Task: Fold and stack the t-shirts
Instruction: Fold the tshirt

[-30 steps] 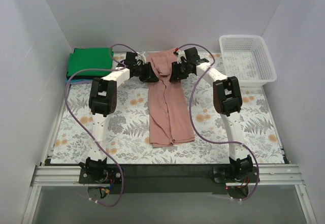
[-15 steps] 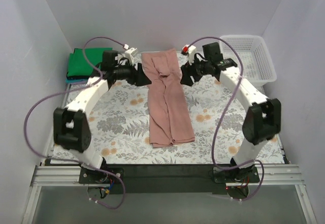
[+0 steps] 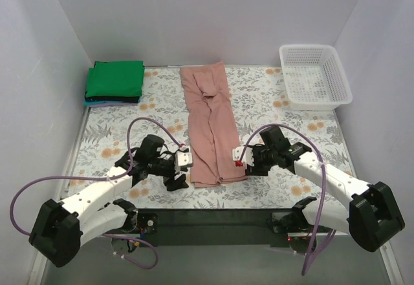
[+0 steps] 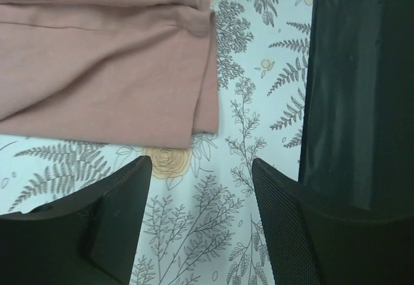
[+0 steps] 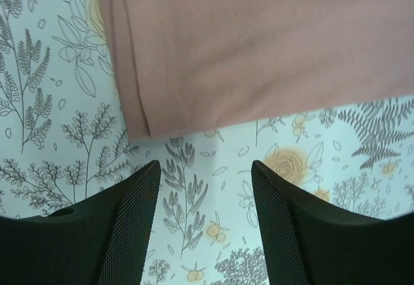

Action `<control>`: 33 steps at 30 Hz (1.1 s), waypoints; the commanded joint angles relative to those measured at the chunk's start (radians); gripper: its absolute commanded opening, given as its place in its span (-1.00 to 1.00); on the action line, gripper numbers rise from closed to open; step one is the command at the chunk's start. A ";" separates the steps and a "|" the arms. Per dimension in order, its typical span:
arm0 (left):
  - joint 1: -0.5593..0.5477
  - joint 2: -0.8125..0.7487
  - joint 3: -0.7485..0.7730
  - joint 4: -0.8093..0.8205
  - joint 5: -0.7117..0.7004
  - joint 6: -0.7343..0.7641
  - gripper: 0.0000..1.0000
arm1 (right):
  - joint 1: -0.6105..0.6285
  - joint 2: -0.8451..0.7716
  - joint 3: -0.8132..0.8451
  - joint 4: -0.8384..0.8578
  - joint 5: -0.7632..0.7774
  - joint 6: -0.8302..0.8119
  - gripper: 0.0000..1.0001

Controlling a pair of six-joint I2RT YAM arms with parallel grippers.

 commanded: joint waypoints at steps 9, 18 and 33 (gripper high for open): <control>-0.107 0.073 -0.016 0.118 -0.062 0.056 0.23 | 0.170 0.018 -0.074 0.169 -0.012 -0.100 0.20; -0.161 0.117 -0.017 0.158 -0.076 0.044 0.22 | 0.196 0.009 -0.122 0.150 -0.026 -0.115 0.18; -0.236 0.226 -0.035 0.230 -0.168 0.060 0.08 | 0.199 0.124 -0.163 0.200 0.040 -0.086 -0.84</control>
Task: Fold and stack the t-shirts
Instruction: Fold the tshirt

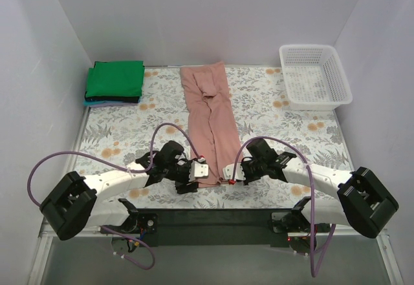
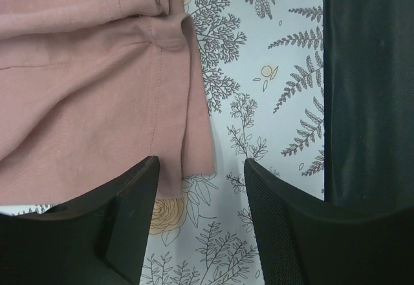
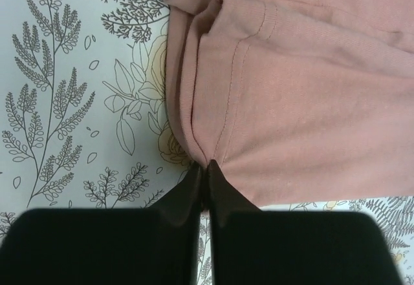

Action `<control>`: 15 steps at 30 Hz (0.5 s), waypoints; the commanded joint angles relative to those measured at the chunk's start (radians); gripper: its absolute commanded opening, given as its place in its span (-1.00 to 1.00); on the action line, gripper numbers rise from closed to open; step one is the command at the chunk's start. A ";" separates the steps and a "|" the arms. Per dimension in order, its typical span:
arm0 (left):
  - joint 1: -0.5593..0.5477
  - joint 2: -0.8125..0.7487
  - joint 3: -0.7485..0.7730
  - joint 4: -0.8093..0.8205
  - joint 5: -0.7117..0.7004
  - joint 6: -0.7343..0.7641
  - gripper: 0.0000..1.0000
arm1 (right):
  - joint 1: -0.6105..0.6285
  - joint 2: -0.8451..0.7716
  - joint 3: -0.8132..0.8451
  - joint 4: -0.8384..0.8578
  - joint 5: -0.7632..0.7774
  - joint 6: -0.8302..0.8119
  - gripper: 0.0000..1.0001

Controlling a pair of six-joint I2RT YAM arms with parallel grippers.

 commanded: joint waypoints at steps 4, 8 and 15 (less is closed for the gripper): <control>-0.031 0.005 -0.033 0.049 -0.053 0.025 0.04 | 0.006 0.029 -0.021 -0.043 0.038 0.024 -0.97; -0.058 0.060 -0.026 0.075 -0.137 0.024 -0.03 | 0.006 0.041 0.004 -0.046 0.044 0.045 -0.97; -0.075 0.103 -0.035 0.080 -0.223 0.024 -0.31 | 0.006 0.021 0.024 -0.097 0.025 0.055 -0.97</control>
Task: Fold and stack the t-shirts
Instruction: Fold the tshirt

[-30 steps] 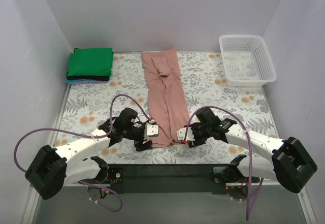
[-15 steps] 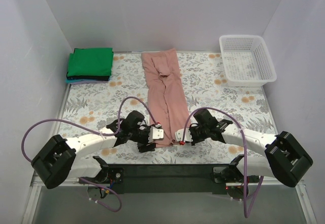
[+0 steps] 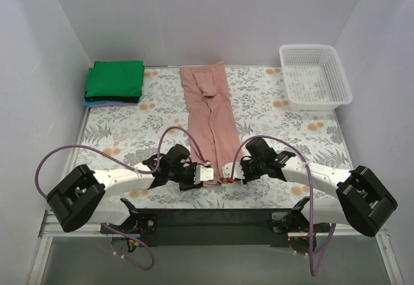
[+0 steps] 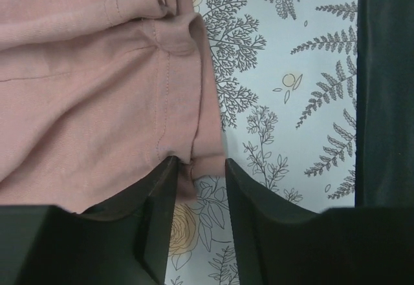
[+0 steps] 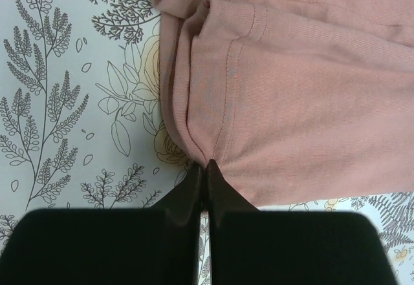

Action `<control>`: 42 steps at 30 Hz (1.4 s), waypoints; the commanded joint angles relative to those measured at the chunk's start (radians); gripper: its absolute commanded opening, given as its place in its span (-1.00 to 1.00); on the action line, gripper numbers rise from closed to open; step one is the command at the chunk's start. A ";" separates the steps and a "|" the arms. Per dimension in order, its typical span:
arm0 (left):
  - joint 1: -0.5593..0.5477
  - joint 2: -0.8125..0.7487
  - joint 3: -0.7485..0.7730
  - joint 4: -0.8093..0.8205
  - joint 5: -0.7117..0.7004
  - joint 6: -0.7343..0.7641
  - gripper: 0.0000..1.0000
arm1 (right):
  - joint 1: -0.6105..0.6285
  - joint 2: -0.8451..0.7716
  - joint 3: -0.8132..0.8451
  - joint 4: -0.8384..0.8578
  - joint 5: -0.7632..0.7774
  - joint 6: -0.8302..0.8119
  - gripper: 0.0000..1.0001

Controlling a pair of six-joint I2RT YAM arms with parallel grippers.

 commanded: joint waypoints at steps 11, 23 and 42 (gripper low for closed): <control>-0.010 -0.072 0.009 -0.141 -0.055 0.007 -1.00 | 0.005 -0.086 0.051 -0.187 -0.040 0.078 -0.97; -0.023 -0.287 0.177 -0.454 0.139 -0.124 -1.00 | 0.104 -0.241 0.151 -0.333 -0.069 0.218 -0.97; 0.308 -0.098 0.286 -0.157 0.053 0.066 -1.00 | -0.115 0.061 0.424 -0.212 -0.018 -0.087 -0.97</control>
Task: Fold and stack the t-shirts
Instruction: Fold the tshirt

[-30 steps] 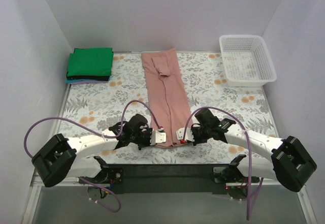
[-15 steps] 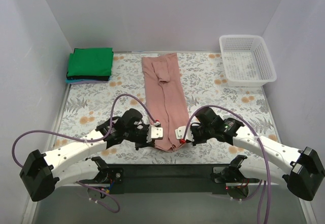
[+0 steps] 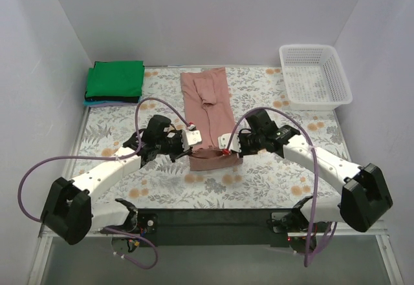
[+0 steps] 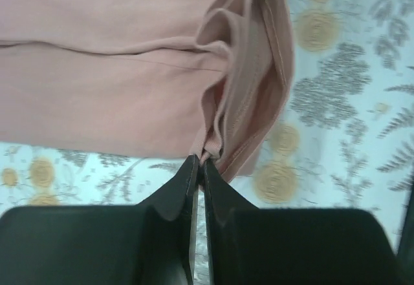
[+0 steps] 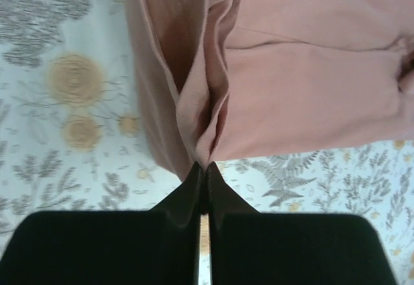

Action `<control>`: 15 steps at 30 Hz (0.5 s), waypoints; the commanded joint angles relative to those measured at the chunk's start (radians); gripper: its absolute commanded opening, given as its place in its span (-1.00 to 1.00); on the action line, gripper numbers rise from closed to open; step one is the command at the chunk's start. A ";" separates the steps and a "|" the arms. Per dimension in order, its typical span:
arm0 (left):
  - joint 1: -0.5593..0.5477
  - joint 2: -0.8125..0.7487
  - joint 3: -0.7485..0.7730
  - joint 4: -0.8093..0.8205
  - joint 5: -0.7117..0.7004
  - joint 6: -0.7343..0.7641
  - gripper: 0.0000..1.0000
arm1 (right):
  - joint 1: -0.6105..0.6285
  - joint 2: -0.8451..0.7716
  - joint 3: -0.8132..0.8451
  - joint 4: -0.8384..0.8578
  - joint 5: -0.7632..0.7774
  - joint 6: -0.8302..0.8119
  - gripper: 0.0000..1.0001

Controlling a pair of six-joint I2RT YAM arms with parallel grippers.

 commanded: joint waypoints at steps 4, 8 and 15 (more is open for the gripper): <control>0.131 0.186 0.141 0.177 0.030 0.104 -1.00 | -0.124 0.189 0.191 0.058 -0.058 -0.145 -0.97; 0.190 0.316 0.235 0.212 0.056 0.133 -1.00 | -0.171 0.290 0.290 0.066 -0.077 -0.188 -0.97; 0.265 0.511 0.373 0.258 0.088 0.144 -1.00 | -0.222 0.511 0.477 0.072 -0.095 -0.211 -0.97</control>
